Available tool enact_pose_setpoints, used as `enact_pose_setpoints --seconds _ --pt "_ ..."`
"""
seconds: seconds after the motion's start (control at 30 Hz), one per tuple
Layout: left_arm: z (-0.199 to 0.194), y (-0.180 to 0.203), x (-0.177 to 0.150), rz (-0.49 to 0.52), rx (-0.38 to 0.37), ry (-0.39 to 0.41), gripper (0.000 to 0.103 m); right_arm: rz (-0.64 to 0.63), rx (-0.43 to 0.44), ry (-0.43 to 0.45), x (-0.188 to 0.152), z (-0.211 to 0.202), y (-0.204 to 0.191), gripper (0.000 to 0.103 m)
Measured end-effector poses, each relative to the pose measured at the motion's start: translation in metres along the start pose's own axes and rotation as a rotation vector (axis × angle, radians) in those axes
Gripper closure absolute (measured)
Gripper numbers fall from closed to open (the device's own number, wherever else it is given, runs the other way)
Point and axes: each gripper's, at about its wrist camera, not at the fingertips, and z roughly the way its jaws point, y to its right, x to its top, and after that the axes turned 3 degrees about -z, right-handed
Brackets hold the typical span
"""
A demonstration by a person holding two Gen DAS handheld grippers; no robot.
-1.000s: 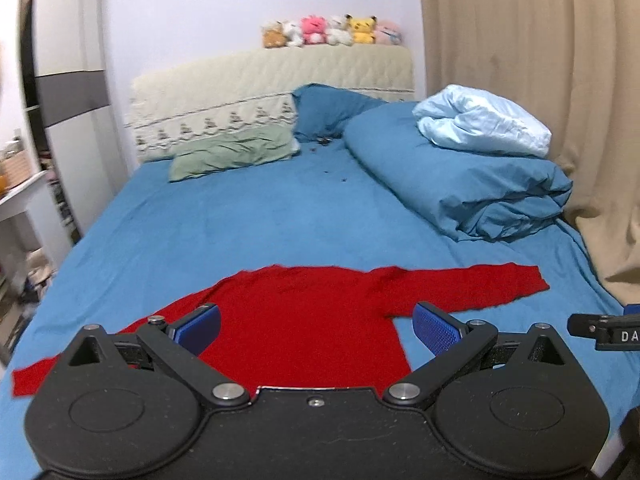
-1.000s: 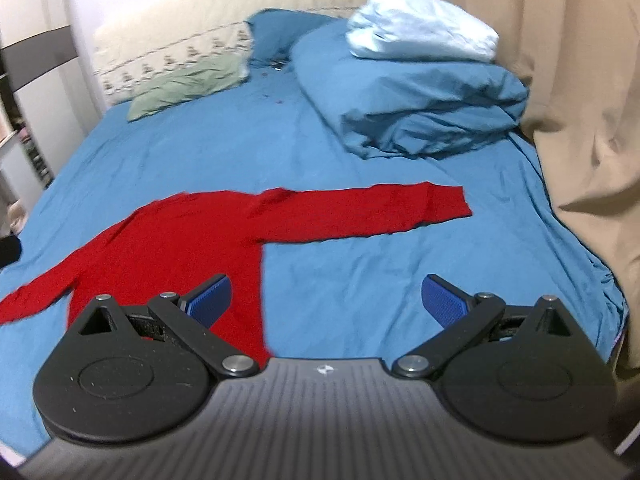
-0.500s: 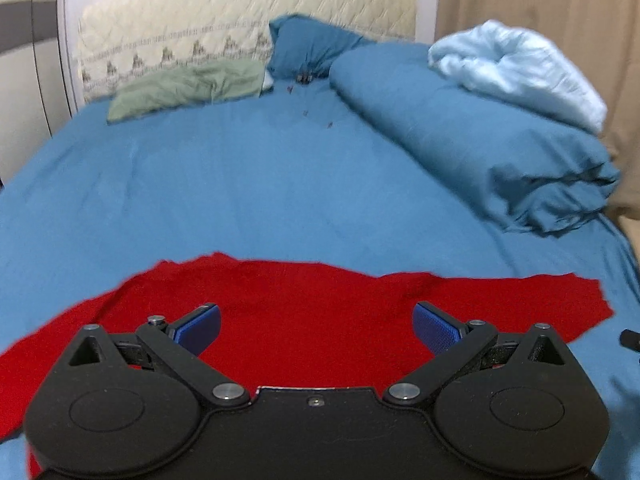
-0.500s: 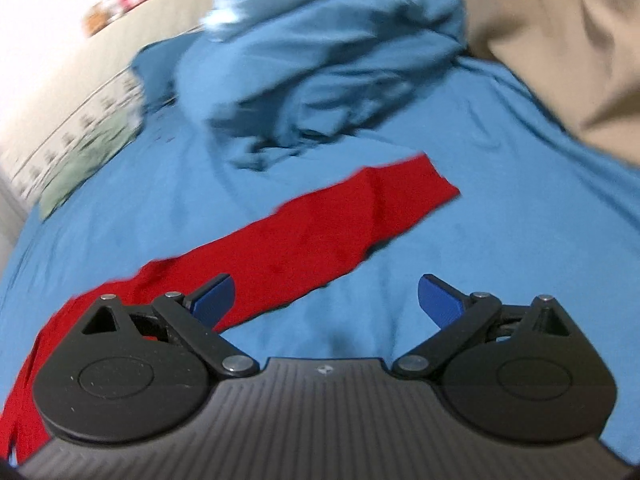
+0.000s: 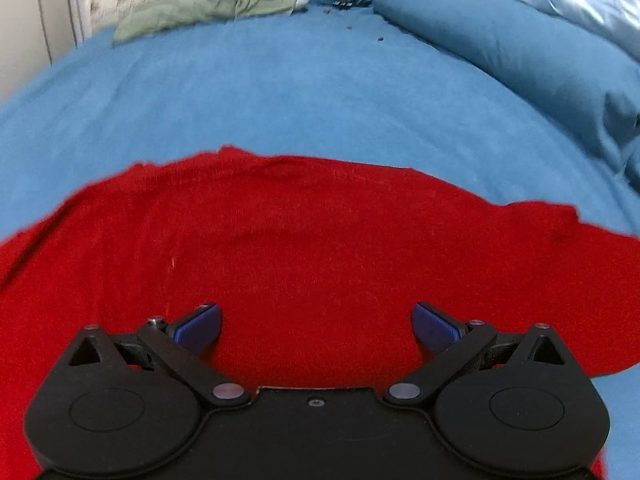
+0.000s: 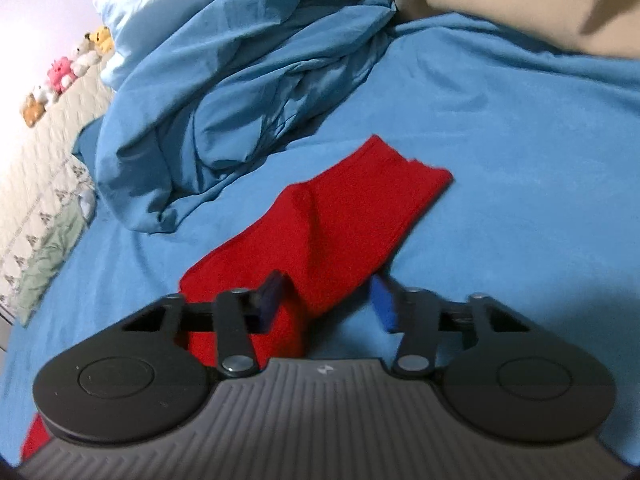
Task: Fold small clothes
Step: 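Reach the right gripper to a sweater sleeve cuff and close on it, then fold the held sleeve across the sweater body and open the right gripper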
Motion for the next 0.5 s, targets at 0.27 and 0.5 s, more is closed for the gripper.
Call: enact_pose_setpoints --seconds 0.27,0.5 --pt "0.006 -0.004 0.010 0.004 -0.012 -0.050 0.000 -0.043 -0.056 0.037 0.015 -0.002 -0.020 0.082" --pt "-0.030 -0.029 0.022 0.012 0.006 0.031 0.000 -0.229 0.220 0.074 0.042 -0.045 -0.134 0.083"
